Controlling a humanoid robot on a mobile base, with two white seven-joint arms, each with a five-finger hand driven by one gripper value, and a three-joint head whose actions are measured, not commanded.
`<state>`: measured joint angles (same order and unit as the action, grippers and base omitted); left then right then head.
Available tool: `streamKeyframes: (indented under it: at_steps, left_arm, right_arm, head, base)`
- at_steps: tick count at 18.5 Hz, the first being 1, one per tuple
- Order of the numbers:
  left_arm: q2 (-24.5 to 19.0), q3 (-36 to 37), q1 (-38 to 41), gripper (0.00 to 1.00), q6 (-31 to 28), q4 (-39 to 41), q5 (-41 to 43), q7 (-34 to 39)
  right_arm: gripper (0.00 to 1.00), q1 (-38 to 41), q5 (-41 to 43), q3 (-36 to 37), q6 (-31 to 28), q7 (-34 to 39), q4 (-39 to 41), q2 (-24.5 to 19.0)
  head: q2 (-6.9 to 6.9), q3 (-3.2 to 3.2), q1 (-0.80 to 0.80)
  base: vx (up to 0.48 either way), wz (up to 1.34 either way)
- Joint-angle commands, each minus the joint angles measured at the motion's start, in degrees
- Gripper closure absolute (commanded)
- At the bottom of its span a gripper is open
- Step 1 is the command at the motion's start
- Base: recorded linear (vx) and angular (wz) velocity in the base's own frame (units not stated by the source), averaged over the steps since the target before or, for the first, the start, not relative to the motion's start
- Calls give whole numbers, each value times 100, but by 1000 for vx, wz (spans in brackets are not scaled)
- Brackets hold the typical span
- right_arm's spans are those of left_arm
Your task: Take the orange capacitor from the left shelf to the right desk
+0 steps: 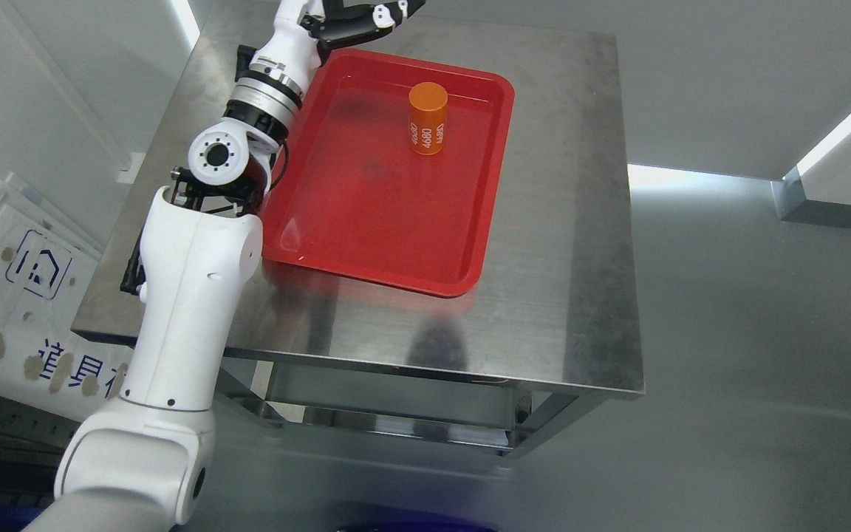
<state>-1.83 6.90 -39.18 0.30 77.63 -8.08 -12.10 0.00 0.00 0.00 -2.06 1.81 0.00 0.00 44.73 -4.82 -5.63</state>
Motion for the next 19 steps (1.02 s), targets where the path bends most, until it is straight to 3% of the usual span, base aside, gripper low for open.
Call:
streamKeyframes:
  at_steps: [1,4,8,11,19]
  left_arm:
    - [-617,-1848,998,0,-39,1272,-27,-135]
    - [-626,-2298,1473,0,-100,1413,-27,-91]
    - [-529,-2316,2194,0,-126,1641,0,197]
    - [-538,-2272,2204,0,-302,1703,26,848]
    - [-635,-1912,2195,0,-320,1712,35,832]
  right_arm:
    - [0,79,0,61,-5,4,194,100]
    - [0,79,0,61,-5,4,194,100]
    - [0,79,0,61,-5,4,194,100]
    - [0,79,0,61,-5,4,194,100]
    - [0,79,0,61,-5,4,194,100]
  head:
    - [0,0,0]
    - [0,0,0]
    - [0,0,0]
    - [0,0,0]
    - [0,0,0]
  base:
    - [0,0]
    - [0,0]
    - [0,0]
    - [0,0]
    - [0,0]
